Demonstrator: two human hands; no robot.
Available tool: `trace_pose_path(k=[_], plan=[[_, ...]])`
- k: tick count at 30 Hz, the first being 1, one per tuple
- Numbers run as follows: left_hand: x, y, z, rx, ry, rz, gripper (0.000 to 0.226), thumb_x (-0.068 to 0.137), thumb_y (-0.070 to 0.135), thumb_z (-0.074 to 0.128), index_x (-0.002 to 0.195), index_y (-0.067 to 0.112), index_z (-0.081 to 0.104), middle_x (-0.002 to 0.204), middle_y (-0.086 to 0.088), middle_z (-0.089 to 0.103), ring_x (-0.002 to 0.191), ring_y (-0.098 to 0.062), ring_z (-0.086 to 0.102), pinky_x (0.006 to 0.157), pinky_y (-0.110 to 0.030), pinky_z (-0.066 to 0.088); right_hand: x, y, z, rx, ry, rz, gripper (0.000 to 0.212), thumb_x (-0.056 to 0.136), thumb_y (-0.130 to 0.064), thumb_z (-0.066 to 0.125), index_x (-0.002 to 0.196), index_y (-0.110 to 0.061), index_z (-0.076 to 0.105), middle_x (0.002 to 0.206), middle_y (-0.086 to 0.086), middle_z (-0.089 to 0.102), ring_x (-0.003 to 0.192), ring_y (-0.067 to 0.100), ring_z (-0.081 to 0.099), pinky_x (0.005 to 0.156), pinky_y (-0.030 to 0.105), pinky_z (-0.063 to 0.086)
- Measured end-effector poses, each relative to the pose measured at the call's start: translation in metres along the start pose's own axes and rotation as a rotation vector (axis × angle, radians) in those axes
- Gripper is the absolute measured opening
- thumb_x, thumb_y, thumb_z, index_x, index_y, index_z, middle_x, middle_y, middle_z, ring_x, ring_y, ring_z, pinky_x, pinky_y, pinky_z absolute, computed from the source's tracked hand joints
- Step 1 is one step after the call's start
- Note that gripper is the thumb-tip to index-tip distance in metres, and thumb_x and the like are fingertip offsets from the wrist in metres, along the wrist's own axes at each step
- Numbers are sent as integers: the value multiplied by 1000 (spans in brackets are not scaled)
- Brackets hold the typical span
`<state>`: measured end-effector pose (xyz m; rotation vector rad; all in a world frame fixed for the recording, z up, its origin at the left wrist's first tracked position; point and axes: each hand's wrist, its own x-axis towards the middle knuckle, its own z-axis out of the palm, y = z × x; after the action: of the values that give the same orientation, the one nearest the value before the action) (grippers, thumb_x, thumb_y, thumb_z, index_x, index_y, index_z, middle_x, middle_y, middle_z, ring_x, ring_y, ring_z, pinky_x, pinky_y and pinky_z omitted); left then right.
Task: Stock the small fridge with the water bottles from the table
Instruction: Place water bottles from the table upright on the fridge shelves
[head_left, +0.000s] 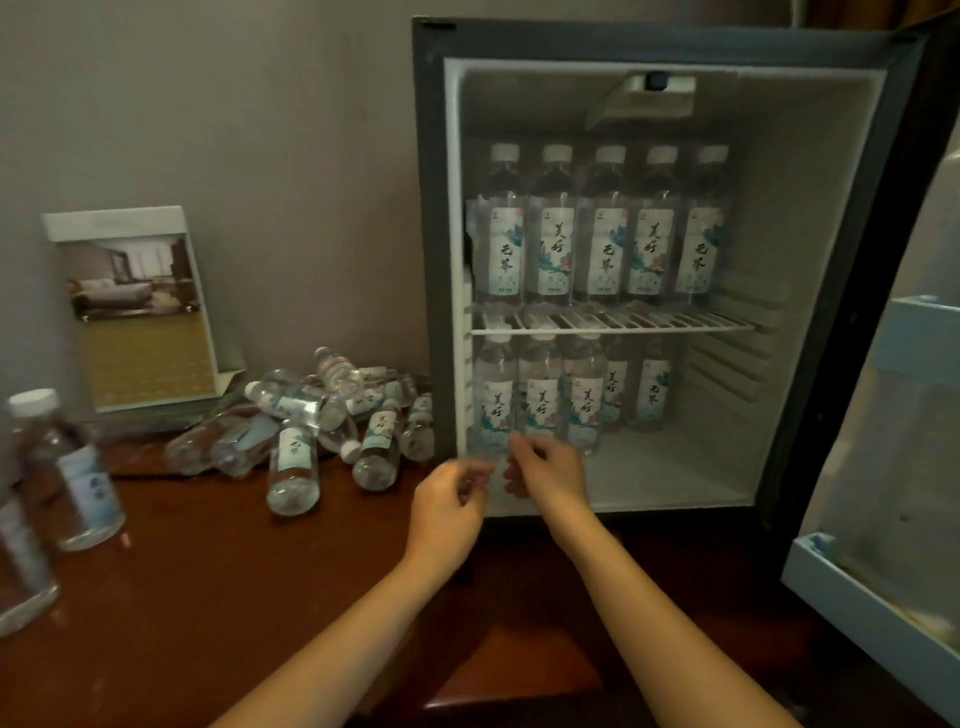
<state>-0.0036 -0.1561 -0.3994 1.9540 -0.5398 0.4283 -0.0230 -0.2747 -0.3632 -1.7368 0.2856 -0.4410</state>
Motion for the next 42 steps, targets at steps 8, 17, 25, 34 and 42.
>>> trace_pose_path(k=[8, 17, 25, 34, 42], plan=[[-32, -51, -124, 124, 429, -97, 24, 81, -8, 55, 95, 9, 65, 89, -1, 61, 84, -18, 61, 75, -24, 44, -48, -18, 88, 11, -376, -91, 31, 95, -22, 51, 66, -13, 57, 60, 4, 60, 51, 16, 57, 47, 20, 42], [-66, -96, -262, 264, 915, -351, 61, 74, -4, 66, 128, 8, 39, 132, -16, 35, 119, -30, 42, 99, -42, 43, -76, -16, 217, -89, -681, -20, 31, 97, -22, 48, 68, -14, 55, 60, 1, 58, 45, 9, 52, 46, 21, 39], [-60, -147, -319, 111, 622, -663, 84, 67, 27, 82, 133, 9, 35, 134, -12, 48, 123, -30, 48, 100, -44, 44, -105, -25, 289, -112, -812, -32, 16, 94, -20, 52, 79, -20, 59, 77, 0, 62, 59, 12, 57, 57, 27, 45], [-72, -144, -330, -252, 217, -611, 54, 74, 7, 74, 121, 10, 47, 115, -7, 62, 98, -18, 64, 78, -31, 54, -102, -25, 295, -120, -866, -85, 67, 82, -4, 66, 139, -23, 37, 125, 3, 51, 112, 15, 51, 87, 25, 48], [-77, -132, -308, -489, -108, -586, 40, 86, 4, 61, 123, 17, 52, 122, -4, 62, 110, -18, 63, 90, -30, 53, -99, -17, 286, 32, -921, -89, 64, 75, 11, 67, 128, -16, 42, 115, 2, 60, 110, 18, 59, 86, 24, 51]])
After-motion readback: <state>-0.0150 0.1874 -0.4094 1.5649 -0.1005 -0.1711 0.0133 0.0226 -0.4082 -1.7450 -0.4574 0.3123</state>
